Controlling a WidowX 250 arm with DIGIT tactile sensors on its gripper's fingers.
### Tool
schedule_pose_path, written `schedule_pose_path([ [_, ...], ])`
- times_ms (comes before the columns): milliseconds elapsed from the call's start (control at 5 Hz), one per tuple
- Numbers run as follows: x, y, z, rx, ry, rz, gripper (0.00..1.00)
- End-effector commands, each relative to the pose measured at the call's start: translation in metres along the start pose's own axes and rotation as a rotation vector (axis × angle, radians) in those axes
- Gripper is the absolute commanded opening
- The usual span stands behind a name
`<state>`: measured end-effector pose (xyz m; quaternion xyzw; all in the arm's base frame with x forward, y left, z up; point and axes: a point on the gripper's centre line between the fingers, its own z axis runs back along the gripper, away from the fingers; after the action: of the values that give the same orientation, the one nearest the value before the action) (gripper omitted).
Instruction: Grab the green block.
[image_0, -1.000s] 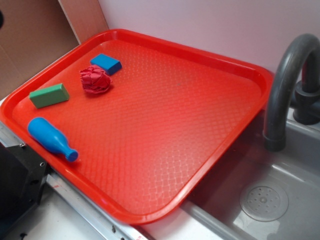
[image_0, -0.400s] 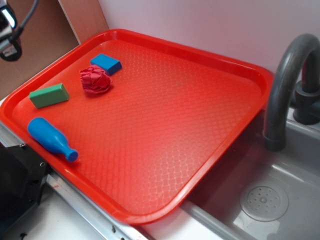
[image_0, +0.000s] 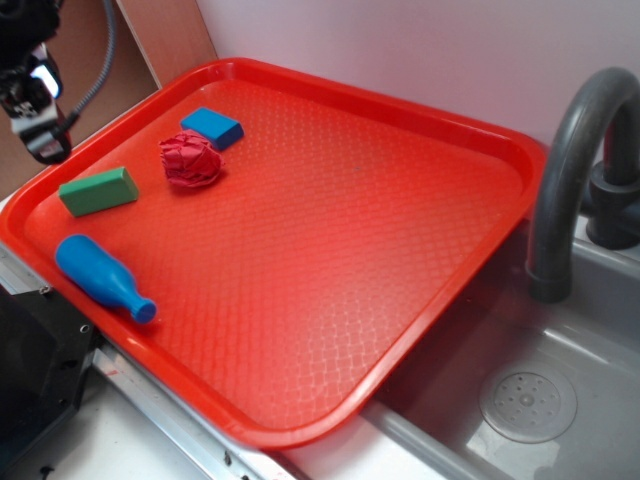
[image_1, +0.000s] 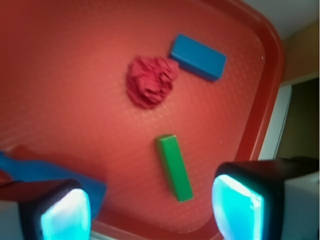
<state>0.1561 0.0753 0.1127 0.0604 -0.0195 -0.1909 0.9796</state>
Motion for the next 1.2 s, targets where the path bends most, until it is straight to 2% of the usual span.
schedule_pose_path([
  [0, -0.008, 0.025, -0.025, 0.073, 0.036, 0.015, 1.0],
  [200, -0.011, 0.028, -0.038, 0.066, 0.029, -0.042, 1.0],
  [400, -0.011, 0.03, -0.051, 0.013, 0.014, -0.074, 1.0],
  [600, -0.005, 0.025, -0.085, -0.037, 0.054, -0.14, 1.0],
  [800, -0.001, 0.02, -0.104, -0.071, 0.062, -0.186, 1.0],
  [1000, 0.003, 0.007, -0.114, -0.067, 0.074, -0.231, 0.0],
])
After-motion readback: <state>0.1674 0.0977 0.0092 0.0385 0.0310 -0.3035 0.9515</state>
